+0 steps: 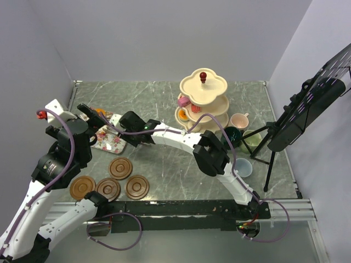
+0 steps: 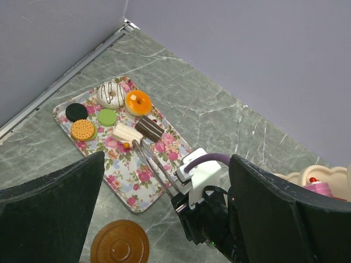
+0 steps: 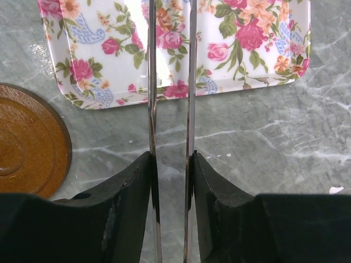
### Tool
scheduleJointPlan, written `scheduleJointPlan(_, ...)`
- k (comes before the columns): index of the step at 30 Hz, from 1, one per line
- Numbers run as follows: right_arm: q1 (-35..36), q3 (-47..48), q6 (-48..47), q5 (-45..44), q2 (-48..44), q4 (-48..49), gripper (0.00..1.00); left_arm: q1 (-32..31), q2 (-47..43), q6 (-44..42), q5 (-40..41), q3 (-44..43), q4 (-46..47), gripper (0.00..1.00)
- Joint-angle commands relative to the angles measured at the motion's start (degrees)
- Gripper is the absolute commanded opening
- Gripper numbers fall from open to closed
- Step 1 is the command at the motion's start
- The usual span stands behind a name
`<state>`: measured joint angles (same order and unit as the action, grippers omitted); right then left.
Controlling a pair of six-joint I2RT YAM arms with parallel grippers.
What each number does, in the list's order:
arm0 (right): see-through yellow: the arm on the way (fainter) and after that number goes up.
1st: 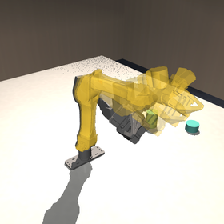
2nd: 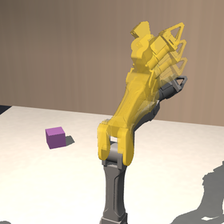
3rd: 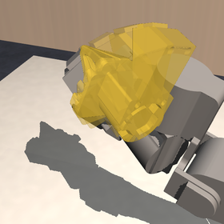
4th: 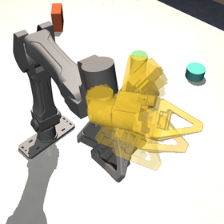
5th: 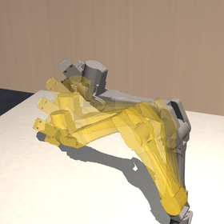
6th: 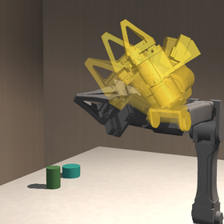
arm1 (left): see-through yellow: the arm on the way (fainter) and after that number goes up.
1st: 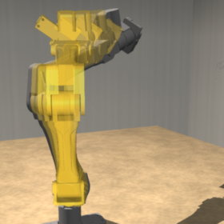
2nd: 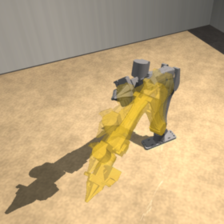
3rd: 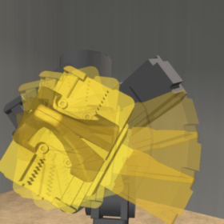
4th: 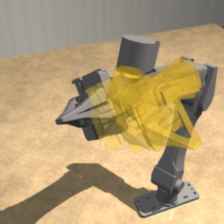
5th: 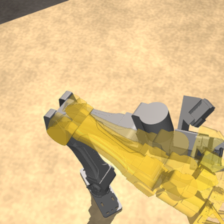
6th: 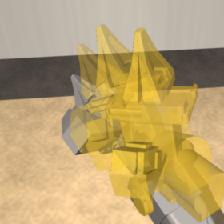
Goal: Serve the afternoon tea
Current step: Pick up the desert from the tray.
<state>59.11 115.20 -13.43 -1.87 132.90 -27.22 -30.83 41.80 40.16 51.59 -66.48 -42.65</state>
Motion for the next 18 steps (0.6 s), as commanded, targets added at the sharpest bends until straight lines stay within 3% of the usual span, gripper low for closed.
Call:
scheduleJointPlan(1, 1.44, 2.93, -1.25, -1.64, -0.53, 0.24, 0.31, -0.37, 0.03, 0.44, -0.97, -0.14, 1.35, 1.00)
scheduleJointPlan(18, 1.44, -15.61, 5.96, -8.06, -18.81, 5.51, 0.18, -0.46, 0.03, 0.88, -1.06, 0.65, 1.61, 1.00)
